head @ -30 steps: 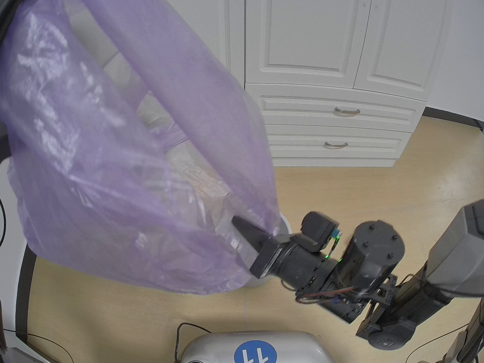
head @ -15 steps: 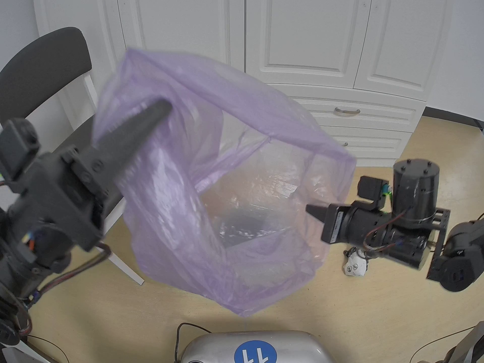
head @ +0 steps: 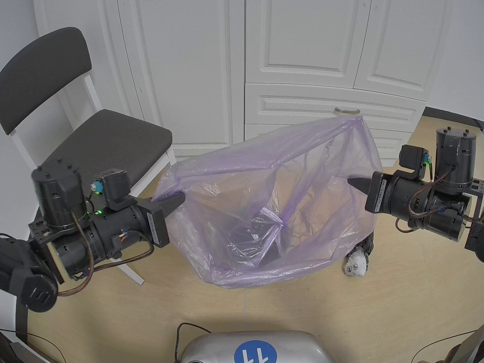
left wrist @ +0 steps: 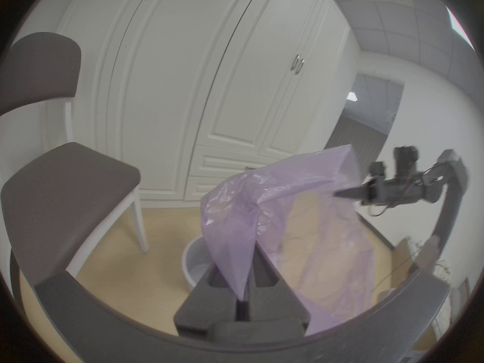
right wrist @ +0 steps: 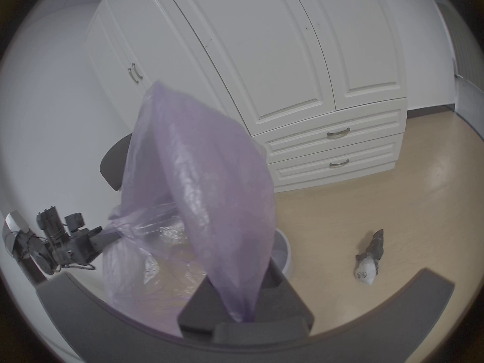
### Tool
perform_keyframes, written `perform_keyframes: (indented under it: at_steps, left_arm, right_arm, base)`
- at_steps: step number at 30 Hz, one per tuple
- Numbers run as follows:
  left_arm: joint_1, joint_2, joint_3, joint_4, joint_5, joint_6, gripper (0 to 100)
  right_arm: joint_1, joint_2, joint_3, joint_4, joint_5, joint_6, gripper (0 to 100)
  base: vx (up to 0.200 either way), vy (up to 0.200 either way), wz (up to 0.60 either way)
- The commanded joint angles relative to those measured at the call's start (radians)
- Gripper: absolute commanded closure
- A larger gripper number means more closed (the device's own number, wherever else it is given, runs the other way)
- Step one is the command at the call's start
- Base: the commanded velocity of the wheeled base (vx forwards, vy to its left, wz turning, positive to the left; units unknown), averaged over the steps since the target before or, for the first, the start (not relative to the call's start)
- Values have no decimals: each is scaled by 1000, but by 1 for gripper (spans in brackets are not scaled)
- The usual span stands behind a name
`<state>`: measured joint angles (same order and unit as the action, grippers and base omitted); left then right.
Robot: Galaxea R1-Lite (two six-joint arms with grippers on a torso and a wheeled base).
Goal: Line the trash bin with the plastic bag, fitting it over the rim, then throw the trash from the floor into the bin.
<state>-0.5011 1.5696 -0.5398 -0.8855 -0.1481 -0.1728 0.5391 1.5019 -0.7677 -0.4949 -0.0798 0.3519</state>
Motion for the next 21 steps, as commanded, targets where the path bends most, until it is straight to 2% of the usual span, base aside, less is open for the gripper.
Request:
perform_keyframes:
  at_steps: [1,7,8,9,10,11,13,14,20,21]
  left_arm:
    - [30,241,-20,-105,65,38,100]
    - [61,408,-43,-349,145,35,100]
    - [73,435,-58,-403,176,38,100]
    - [79,440,-60,-414,183,39,100]
    - [91,438,-62,-421,186,41,100]
    - [91,438,-62,-421,186,41,100]
    - [107,428,-60,-421,182,41,100]
    - [108,423,-58,-423,182,41,100]
    - [107,402,-55,-435,177,36,100]
    - [105,402,-52,-441,176,36,100]
  right_arm:
    - [53,43,45,15,-5,-47,100]
    - [61,141,59,16,-34,-102,100]
    - [55,164,54,16,-67,-117,100]
    - [53,172,53,16,-84,-122,100]
    - [51,189,53,16,-129,-136,100]
    - [51,189,53,16,-129,-136,100]
    - [44,224,53,12,-232,-188,100]
    - [44,230,56,10,-256,-205,100]
    - [31,258,64,18,-288,-249,100]
    - [27,270,65,18,-311,-264,100]
  base:
    - [0,0,0]
    - [0,0,0]
    - [0,0,0]
    - [0,0,0]
    - [0,0,0]
    - [0,0,0]
    - [0,0,0]
    - [0,0,0]
    - [0,0,0]
    - [0,0,0]
